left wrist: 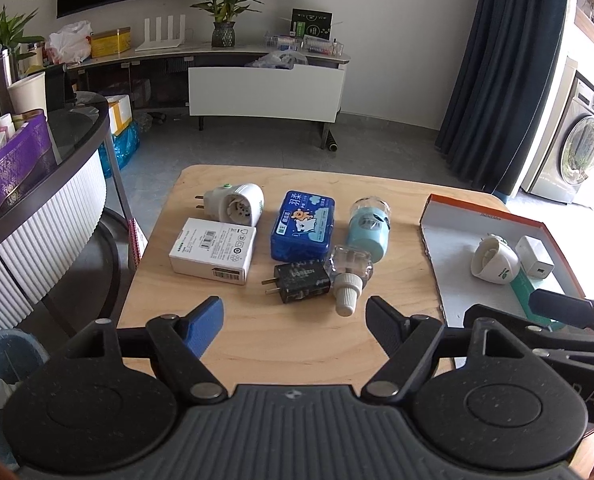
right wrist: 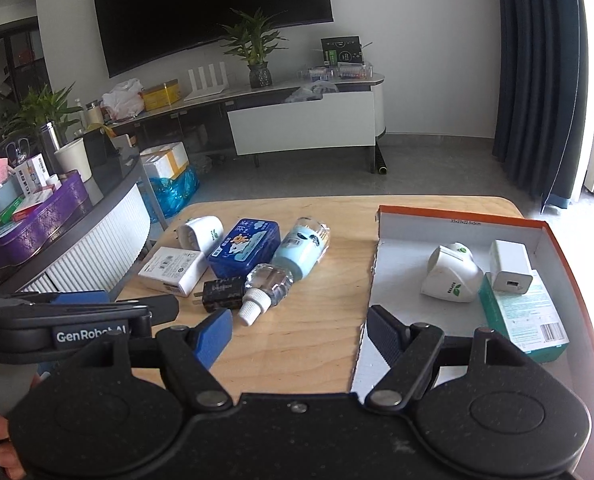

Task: Organize rigid objects
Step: 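Move both grippers back over the table toward the remaining items, then grasp the white Power Adapter box with the left gripper while the right gripper reaches the glass bottle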

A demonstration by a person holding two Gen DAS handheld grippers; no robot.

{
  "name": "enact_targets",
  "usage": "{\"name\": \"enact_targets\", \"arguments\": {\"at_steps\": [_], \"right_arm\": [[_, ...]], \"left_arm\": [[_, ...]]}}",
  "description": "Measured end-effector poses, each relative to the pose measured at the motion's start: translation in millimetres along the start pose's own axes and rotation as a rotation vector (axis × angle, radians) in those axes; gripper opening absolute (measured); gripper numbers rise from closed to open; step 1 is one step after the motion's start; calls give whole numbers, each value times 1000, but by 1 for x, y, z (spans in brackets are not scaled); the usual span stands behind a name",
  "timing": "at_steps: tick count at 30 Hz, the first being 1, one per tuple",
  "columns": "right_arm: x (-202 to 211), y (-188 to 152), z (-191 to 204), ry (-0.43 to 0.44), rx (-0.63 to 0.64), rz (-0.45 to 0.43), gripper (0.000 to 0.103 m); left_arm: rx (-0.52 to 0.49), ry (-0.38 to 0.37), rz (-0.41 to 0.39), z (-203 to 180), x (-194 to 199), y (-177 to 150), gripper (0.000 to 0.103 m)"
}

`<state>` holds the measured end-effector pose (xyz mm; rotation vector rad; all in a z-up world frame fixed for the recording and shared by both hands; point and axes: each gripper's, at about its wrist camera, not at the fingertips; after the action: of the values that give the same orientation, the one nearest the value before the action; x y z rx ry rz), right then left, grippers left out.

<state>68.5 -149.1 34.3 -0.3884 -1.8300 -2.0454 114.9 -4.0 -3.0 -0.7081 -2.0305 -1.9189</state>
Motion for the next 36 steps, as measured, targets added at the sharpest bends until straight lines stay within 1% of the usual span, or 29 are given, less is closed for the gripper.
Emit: {"name": "enact_targets", "arguments": {"at_steps": [8,14,16,20,22,25,29,36], "right_arm": [[-13,-5,14,22,-2,29,88],[-20,-6,21,34,3,41,88],[-21,-6,20,34,0,42,88],[-24,-7,16,33,-13,47,88],[-25,-8,14,33,-20,48,88],[-28,-8,10,36,-28,52,88],[-33,-9,8,38,-34,57,88],[-50,-14,4,27,-47,84,88]], "left_arm": [[15,9,8,16,-3,-3,80],[20,28,20,28,-15,-6,80],[21,45,29,34,-23,-7,81],[10,73,32,46,-43,-4,87],[-3,85,37,51,-55,-2,87],[-16,90,48,57,-77,2,88],[-57,90,54,59,-100,5,94],[-92,105,65,61,-127,2,94]]}}
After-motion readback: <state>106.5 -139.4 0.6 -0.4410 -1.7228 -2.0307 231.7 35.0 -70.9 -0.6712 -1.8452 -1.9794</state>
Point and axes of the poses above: each gripper's, at about its wrist camera, not at the fingertips, and x roughly against the way its jaws point, z to its left, y to its top, and after that the axes turned 12 degrees about -z, right-handed
